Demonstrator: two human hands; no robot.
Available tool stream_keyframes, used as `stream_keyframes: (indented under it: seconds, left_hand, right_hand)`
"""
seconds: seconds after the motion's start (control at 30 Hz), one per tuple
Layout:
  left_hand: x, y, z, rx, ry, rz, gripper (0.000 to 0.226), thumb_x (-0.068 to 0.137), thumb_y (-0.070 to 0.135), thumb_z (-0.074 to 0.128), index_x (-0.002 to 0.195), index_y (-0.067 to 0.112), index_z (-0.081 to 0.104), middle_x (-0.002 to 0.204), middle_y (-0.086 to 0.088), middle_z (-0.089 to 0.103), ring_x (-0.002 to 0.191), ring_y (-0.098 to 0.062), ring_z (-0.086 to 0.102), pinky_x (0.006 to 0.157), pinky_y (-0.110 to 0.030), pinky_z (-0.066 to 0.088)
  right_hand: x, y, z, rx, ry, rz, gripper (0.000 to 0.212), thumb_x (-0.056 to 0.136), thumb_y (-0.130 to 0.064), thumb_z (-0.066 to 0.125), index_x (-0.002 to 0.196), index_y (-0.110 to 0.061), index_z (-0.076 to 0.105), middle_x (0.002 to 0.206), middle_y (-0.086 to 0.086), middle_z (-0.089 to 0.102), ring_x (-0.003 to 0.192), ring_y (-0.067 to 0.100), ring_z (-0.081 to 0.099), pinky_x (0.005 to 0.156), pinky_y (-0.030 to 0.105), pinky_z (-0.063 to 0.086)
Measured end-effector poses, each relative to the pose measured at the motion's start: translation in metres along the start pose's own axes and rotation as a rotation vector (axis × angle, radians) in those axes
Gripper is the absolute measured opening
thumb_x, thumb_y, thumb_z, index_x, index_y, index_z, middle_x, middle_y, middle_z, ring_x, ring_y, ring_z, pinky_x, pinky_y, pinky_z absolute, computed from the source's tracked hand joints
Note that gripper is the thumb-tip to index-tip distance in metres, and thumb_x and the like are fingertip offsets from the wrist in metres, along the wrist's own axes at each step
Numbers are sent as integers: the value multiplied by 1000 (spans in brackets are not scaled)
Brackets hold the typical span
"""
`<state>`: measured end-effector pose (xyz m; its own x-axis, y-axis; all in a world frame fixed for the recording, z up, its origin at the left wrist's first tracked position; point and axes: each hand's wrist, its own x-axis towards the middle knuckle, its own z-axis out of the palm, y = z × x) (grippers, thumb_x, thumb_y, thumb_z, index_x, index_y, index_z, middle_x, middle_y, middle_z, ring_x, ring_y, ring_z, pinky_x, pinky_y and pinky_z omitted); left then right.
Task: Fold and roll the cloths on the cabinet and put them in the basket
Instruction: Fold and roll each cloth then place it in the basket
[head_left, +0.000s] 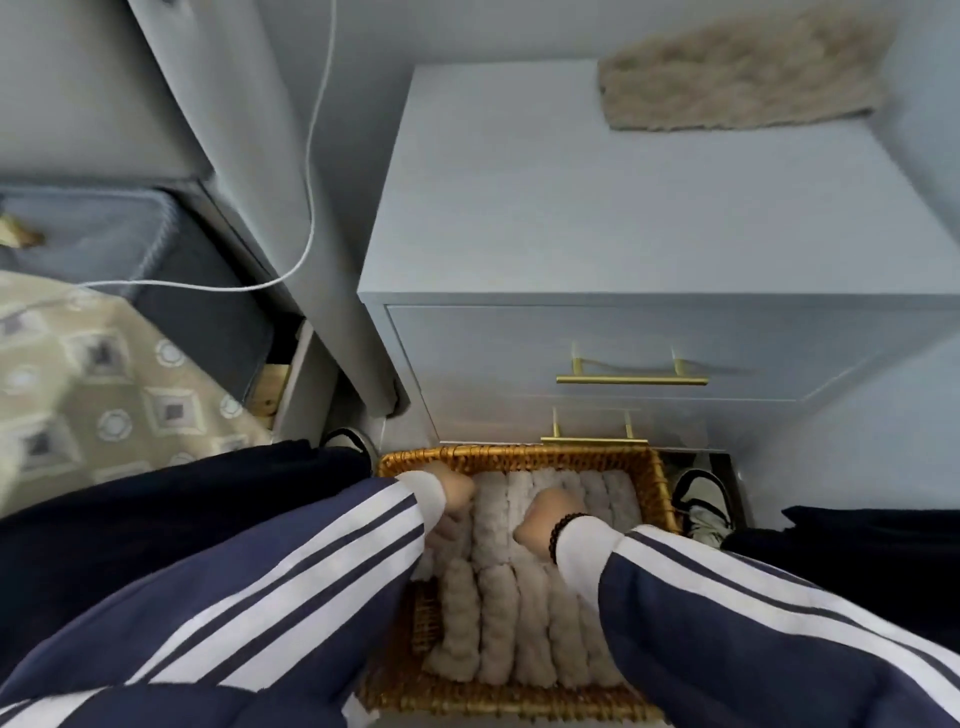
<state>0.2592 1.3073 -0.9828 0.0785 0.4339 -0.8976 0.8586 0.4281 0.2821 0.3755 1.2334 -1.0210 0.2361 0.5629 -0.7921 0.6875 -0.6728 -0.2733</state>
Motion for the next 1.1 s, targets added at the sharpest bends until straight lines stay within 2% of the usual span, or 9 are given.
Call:
stream_keyframes:
  seconds: [0.1,0.23,0.33,0.47,0.7,0.87,0.93,1.03,1.1]
  left_hand:
    - [-21,10,-10,-5,57,112,17,91,26,51,93,11,57,93,-9,64,83,-29,67,80,-42,57]
    - [-62,27,-21,118,76,282,19,90,24,53,99,8,61,94,-7,67,71,-21,65,61,-26,50]
    - [-91,41,-33,201,115,438,19,89,23,55,99,10,65,99,-9,70,83,-24,69,65,-31,54]
    - [-129,64,-47,-4,123,638,8,90,16,56,94,21,60,98,-3,71,88,-18,69,65,-26,52]
    - [-153,104,-65,-273,189,897,21,92,5,51,101,16,66,85,-2,74,78,-15,72,66,-23,52]
    - [-145,132,-70,-402,172,886,22,92,-1,48,100,8,67,84,-9,73,70,-17,70,60,-29,58]
    - [-142,144,-72,-417,159,885,22,92,-3,48,100,5,66,84,-11,72,69,-18,68,57,-28,56]
    - [-136,168,-75,-405,144,922,23,91,-4,48,99,5,67,83,-10,73,67,-17,69,59,-26,55]
    - [-131,185,-77,-390,129,938,23,91,-3,48,97,8,67,82,-7,74,67,-14,69,65,-28,55]
  right_hand:
    - [-20,1,-31,-127,59,-35,27,88,-26,55,68,-14,43,78,2,51,78,22,56,57,23,41]
    - [-66,-10,-73,-192,66,-151,23,90,-33,55,81,-11,52,69,0,47,72,21,51,55,23,38]
    - [-103,-16,-108,-132,118,-187,23,88,-30,55,70,-15,51,69,2,53,63,19,52,57,23,41]
    - [-148,-19,-154,-112,236,-260,39,89,-36,57,105,-2,67,101,13,69,94,27,64,86,36,50]
    - [-171,-11,-210,368,358,-467,18,89,-25,63,104,-16,64,95,2,70,84,14,70,80,32,57]
    - [-136,-9,-247,518,657,-532,9,84,-17,66,92,-21,68,91,-5,70,81,12,70,86,37,55]
    - [-115,-7,-262,506,751,-525,8,84,-17,67,88,-23,68,92,-8,69,84,9,67,86,32,54]
    - [-88,-6,-281,438,887,-467,11,86,-16,64,95,-22,66,101,-7,65,79,-2,56,70,7,40]
    - [-71,-8,-291,439,942,-426,17,88,-15,60,104,-20,64,109,-5,61,84,3,56,70,10,39]
